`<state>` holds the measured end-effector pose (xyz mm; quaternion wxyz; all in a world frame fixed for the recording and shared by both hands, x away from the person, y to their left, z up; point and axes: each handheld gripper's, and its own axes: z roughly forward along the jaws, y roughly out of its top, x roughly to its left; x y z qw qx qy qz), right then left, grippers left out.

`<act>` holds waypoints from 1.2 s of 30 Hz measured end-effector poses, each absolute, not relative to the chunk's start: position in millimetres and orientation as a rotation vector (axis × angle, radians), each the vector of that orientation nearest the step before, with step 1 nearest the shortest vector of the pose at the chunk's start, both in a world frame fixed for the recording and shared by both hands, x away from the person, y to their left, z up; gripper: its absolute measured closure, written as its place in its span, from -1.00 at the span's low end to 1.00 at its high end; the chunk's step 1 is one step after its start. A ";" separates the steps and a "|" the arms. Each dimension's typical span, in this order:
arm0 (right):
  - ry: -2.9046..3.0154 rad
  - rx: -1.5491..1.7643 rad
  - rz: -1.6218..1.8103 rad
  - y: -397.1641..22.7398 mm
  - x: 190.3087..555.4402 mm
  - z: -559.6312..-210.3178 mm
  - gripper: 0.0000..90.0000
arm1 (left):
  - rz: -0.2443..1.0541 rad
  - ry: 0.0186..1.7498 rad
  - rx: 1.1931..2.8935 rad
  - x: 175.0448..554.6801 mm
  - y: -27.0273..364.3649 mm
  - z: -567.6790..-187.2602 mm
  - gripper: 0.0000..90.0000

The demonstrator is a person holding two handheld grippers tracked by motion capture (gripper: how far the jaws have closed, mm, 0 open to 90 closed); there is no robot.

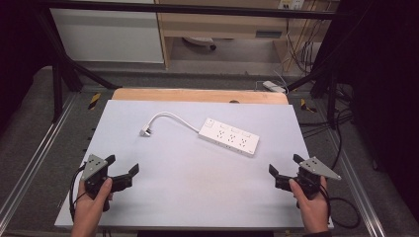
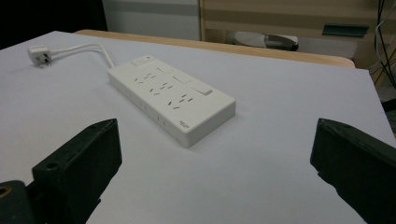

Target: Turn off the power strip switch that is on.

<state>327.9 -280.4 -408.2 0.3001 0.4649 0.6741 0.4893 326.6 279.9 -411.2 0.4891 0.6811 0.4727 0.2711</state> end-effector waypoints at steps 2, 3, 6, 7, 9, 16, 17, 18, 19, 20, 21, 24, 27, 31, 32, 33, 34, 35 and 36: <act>1.785 1.237 1.299 -280.3 327.4 -407.0 -0.95 | 0.666 1.141 1.660 326.9 279.2 -410.9 -0.87; 1.786 1.235 1.299 -280.6 327.0 -406.5 -0.95 | 0.662 1.143 1.660 327.0 279.0 -411.0 -0.87; 1.769 1.253 1.292 -280.4 327.1 -405.2 -0.94 | 0.658 1.147 1.660 326.7 278.9 -411.2 -0.87; 1.768 1.257 1.294 -280.2 327.3 -404.1 -0.95 | 0.656 1.146 1.657 325.7 279.2 -410.8 -0.87; 1.765 1.251 1.289 -280.6 328.0 -402.0 -0.94 | 0.649 1.150 1.653 325.1 279.6 -410.6 -0.87; 1.785 1.231 1.325 -276.1 327.8 -397.7 -0.92 | 0.636 1.155 1.646 320.8 279.5 -410.7 -0.87; 1.789 1.227 1.324 -274.9 327.7 -397.3 -0.92 | 0.636 1.155 1.646 320.8 279.5 -410.7 -0.87; 1.795 1.219 1.323 -273.7 327.9 -397.1 -0.90 | 0.638 1.149 1.647 320.1 278.3 -410.2 -0.87; 1.795 1.219 1.323 -273.7 327.9 -397.1 -0.90 | 0.638 1.149 1.647 320.1 278.3 -410.2 -0.87; 1.801 1.219 1.322 -272.1 327.8 -396.8 -0.90 | 0.641 1.146 1.651 320.1 278.1 -409.8 -0.87; 1.811 1.211 1.314 -270.0 328.3 -396.6 -0.89 | 0.651 1.144 1.653 320.8 278.0 -409.9 -0.87; 1.817 1.208 1.313 -268.7 329.1 -396.1 -0.89 | 0.650 1.148 1.657 321.8 277.9 -411.0 -0.87; 1.814 1.212 1.301 -268.1 332.5 -391.1 -0.88 | 0.645 1.157 1.663 322.8 277.3 -412.1 -0.86; 1.803 1.210 1.285 -268.4 338.1 -383.1 -0.86 | 0.648 1.128 1.663 321.7 277.8 -409.8 -0.89; 1.803 1.210 1.285 -268.4 338.1 -383.1 -0.86 | 0.648 1.128 1.663 321.7 277.8 -409.8 -0.88; 1.798 1.212 1.293 -269.2 340.4 -379.0 -0.86 | 0.647 1.131 1.664 322.3 277.7 -410.3 -0.87; 1.799 1.213 1.290 -269.4 342.0 -377.1 -0.86 | 0.641 1.135 1.669 323.0 277.7 -411.7 -0.87; 1.798 1.217 1.291 -269.4 343.4 -375.2 -0.85 | 0.641 1.135 1.669 323.0 277.7 -411.7 -0.87; 1.798 1.217 1.291 -269.4 343.4 -375.2 -0.85 | 0.639 1.137 1.668 322.9 277.8 -412.2 -0.87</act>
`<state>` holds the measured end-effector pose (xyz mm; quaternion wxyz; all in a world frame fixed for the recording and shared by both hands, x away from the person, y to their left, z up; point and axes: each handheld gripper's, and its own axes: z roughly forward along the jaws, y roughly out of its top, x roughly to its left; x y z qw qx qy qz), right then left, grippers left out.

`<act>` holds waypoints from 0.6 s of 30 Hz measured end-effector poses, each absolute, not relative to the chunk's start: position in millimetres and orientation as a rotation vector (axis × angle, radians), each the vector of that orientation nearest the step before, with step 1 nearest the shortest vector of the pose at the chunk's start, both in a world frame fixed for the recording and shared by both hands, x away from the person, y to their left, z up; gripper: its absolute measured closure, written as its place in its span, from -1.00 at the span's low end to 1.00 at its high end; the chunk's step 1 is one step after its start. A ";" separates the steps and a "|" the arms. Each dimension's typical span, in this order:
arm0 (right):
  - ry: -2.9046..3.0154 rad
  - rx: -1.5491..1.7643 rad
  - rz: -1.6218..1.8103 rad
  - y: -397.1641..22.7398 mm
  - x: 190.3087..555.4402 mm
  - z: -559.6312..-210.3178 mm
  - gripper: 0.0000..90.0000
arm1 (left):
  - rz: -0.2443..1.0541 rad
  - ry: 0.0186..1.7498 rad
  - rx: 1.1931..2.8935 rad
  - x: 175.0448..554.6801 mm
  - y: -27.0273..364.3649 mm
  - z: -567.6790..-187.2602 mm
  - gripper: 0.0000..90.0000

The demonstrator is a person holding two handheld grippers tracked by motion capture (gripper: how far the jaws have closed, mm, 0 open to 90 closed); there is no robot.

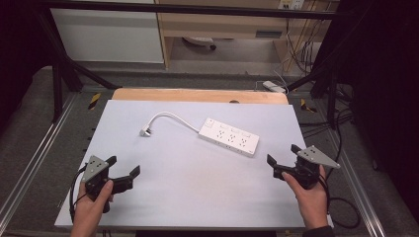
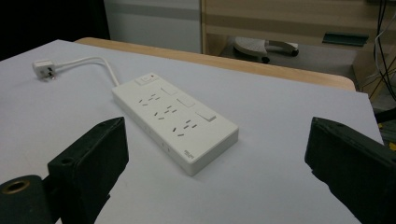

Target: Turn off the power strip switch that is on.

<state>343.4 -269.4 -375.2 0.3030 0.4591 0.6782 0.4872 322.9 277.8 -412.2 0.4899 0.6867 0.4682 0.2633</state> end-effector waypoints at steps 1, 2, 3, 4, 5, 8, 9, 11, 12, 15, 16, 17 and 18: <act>1.791 1.222 1.303 -269.7 346.4 -371.2 -0.85 | 0.638 1.140 1.668 322.1 278.1 -412.4 -0.87; 1.788 1.217 1.311 -270.2 348.1 -369.6 -0.85 | 0.638 1.140 1.668 322.1 278.1 -412.4 -0.87; 1.786 1.221 1.323 -270.8 349.8 -367.9 -0.85 | 0.639 1.141 1.666 321.8 278.1 -412.1 -0.87; 1.786 1.221 1.323 -270.8 349.8 -367.9 -0.85 | 0.642 1.141 1.662 321.9 277.9 -411.9 -0.87; 1.784 1.224 1.333 -271.2 351.6 -366.2 -0.85 | 0.643 1.141 1.660 322.1 277.8 -411.7 -0.87; 1.773 1.235 1.350 -273.1 357.8 -358.3 -0.85 | 0.639 1.149 1.668 323.3 277.9 -412.3 -0.87; 1.773 1.233 1.351 -273.2 359.3 -356.4 -0.85 | 0.637 1.151 1.666 323.1 277.7 -412.6 -0.87; 1.774 1.228 1.344 -273.0 360.7 -354.6 -0.85 | 0.641 1.151 1.666 322.3 277.4 -412.5 -0.87; 1.778 1.223 1.344 -273.0 363.9 -351.8 -0.85 | 0.643 1.148 1.671 322.0 277.6 -412.2 -0.87; 1.781 1.214 1.356 -271.4 367.1 -348.3 -0.85 | 0.641 1.153 1.666 323.1 277.4 -413.2 -0.87; 1.780 1.211 1.360 -270.9 368.0 -347.6 -0.85 | 0.641 1.153 1.666 323.1 277.4 -413.2 -0.87; 1.779 1.211 1.364 -270.2 369.0 -347.0 -0.85 | 0.639 1.156 1.666 323.4 277.7 -413.9 -0.87; 1.779 1.211 1.364 -270.2 369.0 -347.0 -0.85 | 0.636 1.158 1.671 323.4 278.2 -414.4 -0.87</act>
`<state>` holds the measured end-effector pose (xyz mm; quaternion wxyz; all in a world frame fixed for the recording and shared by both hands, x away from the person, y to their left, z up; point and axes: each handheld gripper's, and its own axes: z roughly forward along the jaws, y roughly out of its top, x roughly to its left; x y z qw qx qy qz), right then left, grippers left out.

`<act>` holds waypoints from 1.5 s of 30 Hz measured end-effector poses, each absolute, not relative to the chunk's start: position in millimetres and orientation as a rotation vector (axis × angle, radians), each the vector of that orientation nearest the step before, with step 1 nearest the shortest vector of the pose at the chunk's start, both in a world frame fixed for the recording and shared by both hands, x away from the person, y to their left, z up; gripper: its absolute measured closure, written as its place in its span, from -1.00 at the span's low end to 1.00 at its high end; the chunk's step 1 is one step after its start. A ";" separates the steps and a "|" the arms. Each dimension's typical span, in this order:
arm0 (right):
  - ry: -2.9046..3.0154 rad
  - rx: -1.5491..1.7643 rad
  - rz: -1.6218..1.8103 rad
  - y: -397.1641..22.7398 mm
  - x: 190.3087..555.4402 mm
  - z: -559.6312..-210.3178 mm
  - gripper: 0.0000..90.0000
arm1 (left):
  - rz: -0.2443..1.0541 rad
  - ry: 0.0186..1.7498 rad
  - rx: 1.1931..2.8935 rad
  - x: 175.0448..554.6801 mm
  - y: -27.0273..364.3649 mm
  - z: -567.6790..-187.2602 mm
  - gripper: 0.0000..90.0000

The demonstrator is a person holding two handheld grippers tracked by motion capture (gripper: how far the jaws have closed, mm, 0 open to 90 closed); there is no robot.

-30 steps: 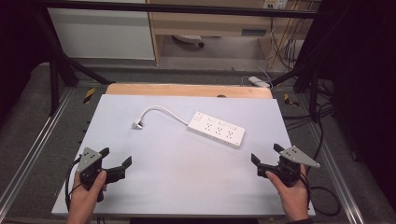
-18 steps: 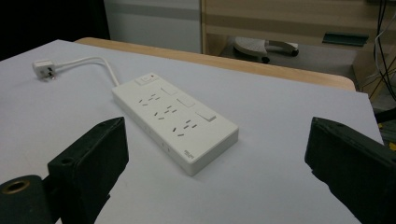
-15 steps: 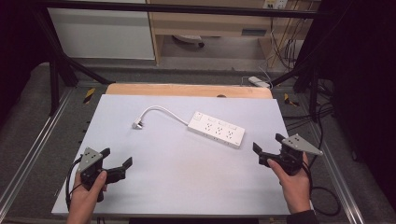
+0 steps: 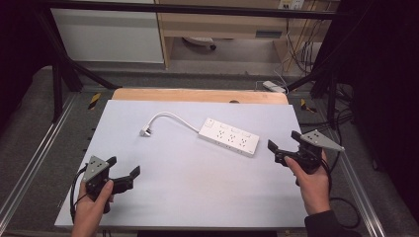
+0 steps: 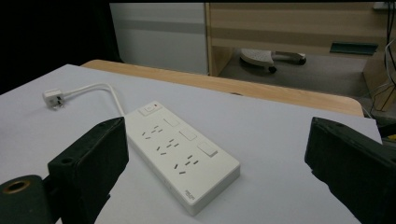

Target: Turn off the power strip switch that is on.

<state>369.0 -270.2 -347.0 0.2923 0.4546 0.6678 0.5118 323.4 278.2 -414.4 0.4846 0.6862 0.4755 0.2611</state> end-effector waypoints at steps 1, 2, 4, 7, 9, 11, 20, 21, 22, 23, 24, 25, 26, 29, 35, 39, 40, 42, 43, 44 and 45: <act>1.783 1.210 1.362 -268.4 370.3 -346.4 -0.85 | 0.637 1.158 1.672 323.4 278.6 -414.9 -0.87; 1.789 1.208 1.364 -267.2 370.8 -346.0 -0.85 | 0.635 1.160 1.672 322.6 279.1 -414.7 -0.87; 1.795 1.200 1.362 -264.9 372.6 -345.6 -0.84 | 0.638 1.158 1.669 322.3 279.3 -414.0 -0.87; 1.797 1.193 1.369 -262.4 374.6 -344.1 -0.78 | 0.640 1.155 1.670 322.7 278.5 -413.7 -0.87; 1.793 1.183 1.371 -261.3 375.9 -342.1 -0.69 | 0.633 1.154 1.677 323.4 277.8 -414.3 -0.87; 1.791 1.176 1.373 -260.9 376.7 -340.9 -0.65 | 0.631 1.152 1.679 323.6 277.0 -414.6 -0.87; 1.779 1.133 1.351 -253.9 387.4 -335.7 -0.09 | 0.632 1.155 1.688 323.5 277.1 -415.6 -0.87; 1.781 1.133 1.346 -253.3 389.2 -335.7 -0.04 | 0.633 1.156 1.688 323.6 277.1 -415.7 -0.87; 1.772 1.132 1.352 -252.2 392.6 -335.7 0.08 | 0.633 1.156 1.689 323.6 277.0 -415.7 -0.87; 1.773 1.130 1.352 -252.1 394.8 -335.6 0.12 | 0.635 1.154 1.692 323.7 277.0 -415.6 -0.87; 1.770 1.132 1.354 -252.0 396.7 -335.6 0.17 | 0.633 1.153 1.693 323.7 276.7 -415.6 -0.87; 1.769 1.132 1.355 -252.2 398.6 -335.8 0.23 | 0.633 1.152 1.695 323.8 276.4 -415.6 -0.87; 1.769 1.132 1.355 -252.2 398.6 -335.8 0.23 | 0.634 1.151 1.696 324.0 276.3 -415.7 -0.87; 1.766 1.132 1.355 -252.3 403.8 -336.4 0.38 | 0.630 1.152 1.697 324.2 275.9 -416.1 -0.87; 1.772 1.125 1.371 -253.1 412.3 -337.9 0.70 | 0.632 1.157 1.700 324.1 276.2 -416.5 -0.87; 1.767 1.124 1.368 -253.6 414.9 -338.1 0.74 | 0.629 1.154 1.705 324.3 276.0 -416.5 -0.87; 1.769 1.125 1.368 -253.8 415.3 -338.4 0.76 | 0.630 1.154 1.706 324.3 275.9 -416.6 -0.87; 1.772 1.124 1.367 -254.2 416.5 -338.9 0.78 | 0.631 1.153 1.707 324.3 275.6 -416.7 -0.87; 1.772 1.124 1.367 -254.2 416.5 -338.9 0.78 | 0.631 1.153 1.707 324.3 275.5 -416.7 -0.87; 1.776 1.126 1.366 -254.3 418.0 -339.3 0.82 | 0.629 1.153 1.706 324.3 275.3 -416.9 -0.87; 1.776 1.126 1.366 -254.3 418.0 -339.3 0.82 | 0.631 1.152 1.708 324.3 275.4 -416.9 -0.87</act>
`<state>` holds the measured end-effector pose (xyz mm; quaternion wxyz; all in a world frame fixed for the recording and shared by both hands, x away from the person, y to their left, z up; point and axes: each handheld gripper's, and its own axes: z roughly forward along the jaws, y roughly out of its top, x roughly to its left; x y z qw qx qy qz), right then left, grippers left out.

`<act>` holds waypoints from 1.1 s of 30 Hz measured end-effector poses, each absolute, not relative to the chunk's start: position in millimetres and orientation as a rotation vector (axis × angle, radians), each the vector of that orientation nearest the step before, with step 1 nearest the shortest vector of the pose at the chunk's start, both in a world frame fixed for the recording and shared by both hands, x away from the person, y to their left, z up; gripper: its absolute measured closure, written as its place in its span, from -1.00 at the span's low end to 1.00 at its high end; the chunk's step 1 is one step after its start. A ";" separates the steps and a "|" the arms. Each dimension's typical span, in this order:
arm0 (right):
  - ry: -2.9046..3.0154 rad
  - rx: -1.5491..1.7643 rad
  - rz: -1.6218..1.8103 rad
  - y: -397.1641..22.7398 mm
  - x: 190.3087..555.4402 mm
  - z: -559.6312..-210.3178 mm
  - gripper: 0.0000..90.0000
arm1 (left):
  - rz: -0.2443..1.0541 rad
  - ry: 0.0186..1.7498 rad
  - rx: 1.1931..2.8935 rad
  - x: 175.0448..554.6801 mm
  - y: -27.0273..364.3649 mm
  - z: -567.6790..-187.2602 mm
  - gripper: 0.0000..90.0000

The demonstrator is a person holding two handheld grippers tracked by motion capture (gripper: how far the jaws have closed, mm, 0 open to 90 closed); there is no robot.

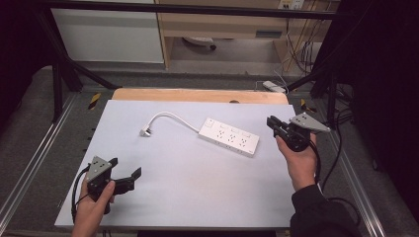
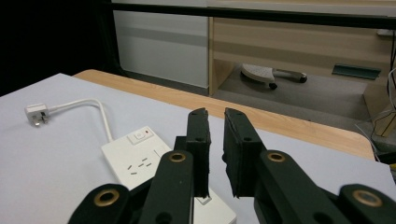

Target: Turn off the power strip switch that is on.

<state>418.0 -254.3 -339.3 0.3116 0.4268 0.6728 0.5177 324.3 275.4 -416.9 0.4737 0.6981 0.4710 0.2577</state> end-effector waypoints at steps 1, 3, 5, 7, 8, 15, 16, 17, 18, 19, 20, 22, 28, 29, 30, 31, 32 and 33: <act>1.774 1.126 1.364 -254.3 419.5 -339.1 0.83 | 0.632 1.152 1.709 324.4 275.5 -417.0 -0.87; 1.773 1.124 1.364 -254.0 421.1 -338.6 0.85 | 0.625 1.150 1.712 324.4 275.2 -417.2 -0.87; 1.774 1.122 1.361 -253.7 422.5 -338.1 0.87 | 0.624 1.148 1.717 324.5 274.3 -417.6 -0.87; 1.773 1.123 1.363 -253.2 423.9 -337.7 0.88 | 0.624 1.143 1.721 324.7 273.5 -417.7 -0.87; 1.776 1.120 1.359 -253.0 424.5 -337.6 0.89 | 0.625 1.143 1.723 324.7 273.3 -417.8 -0.87; 1.777 1.125 1.358 -251.1 429.5 -340.0 0.95 | 0.625 1.145 1.720 324.8 273.7 -417.8 -0.87; 1.777 1.125 1.358 -251.1 429.5 -340.0 0.95 | 0.625 1.145 1.720 324.8 273.6 -417.8 -0.87; 1.778 1.126 1.355 -250.0 430.8 -340.7 0.96 | 0.625 1.146 1.720 324.8 273.5 -417.9 -0.87; 1.780 1.125 1.353 -249.6 431.5 -341.0 0.97 | 0.624 1.146 1.720 324.8 273.4 -417.9 -0.87; 1.779 1.123 1.350 -249.1 432.5 -341.6 0.97 | 0.625 1.146 1.721 324.8 273.4 -417.9 -0.87; 1.780 1.124 1.349 -248.6 433.4 -342.1 0.97 | 0.625 1.146 1.720 324.8 273.4 -417.9 -0.87; 1.780 1.123 1.345 -247.5 435.5 -343.6 0.98 | 0.625 1.145 1.720 324.7 273.6 -417.8 -0.87; 1.787 1.135 1.330 -245.7 441.2 -348.2 1.00 | 0.624 1.147 1.719 324.9 273.6 -417.9 -0.87; 1.788 1.136 1.330 -245.3 442.5 -349.1 1.00 | 0.623 1.147 1.718 324.9 273.5 -417.9 -0.87; 1.795 1.142 1.326 -244.5 445.1 -350.9 1.00 | 0.622 1.146 1.718 325.0 273.5 -417.9 -0.87; 1.795 1.142 1.326 -244.5 445.1 -350.9 1.00 | 0.622 1.147 1.718 325.0 273.4 -418.0 -0.87; 1.797 1.147 1.322 -243.5 447.7 -352.8 1.00 | 0.621 1.147 1.719 325.1 273.4 -418.0 -0.87; 1.799 1.153 1.322 -243.0 448.9 -353.9 1.00 | 0.621 1.147 1.719 325.1 273.4 -418.1 -0.87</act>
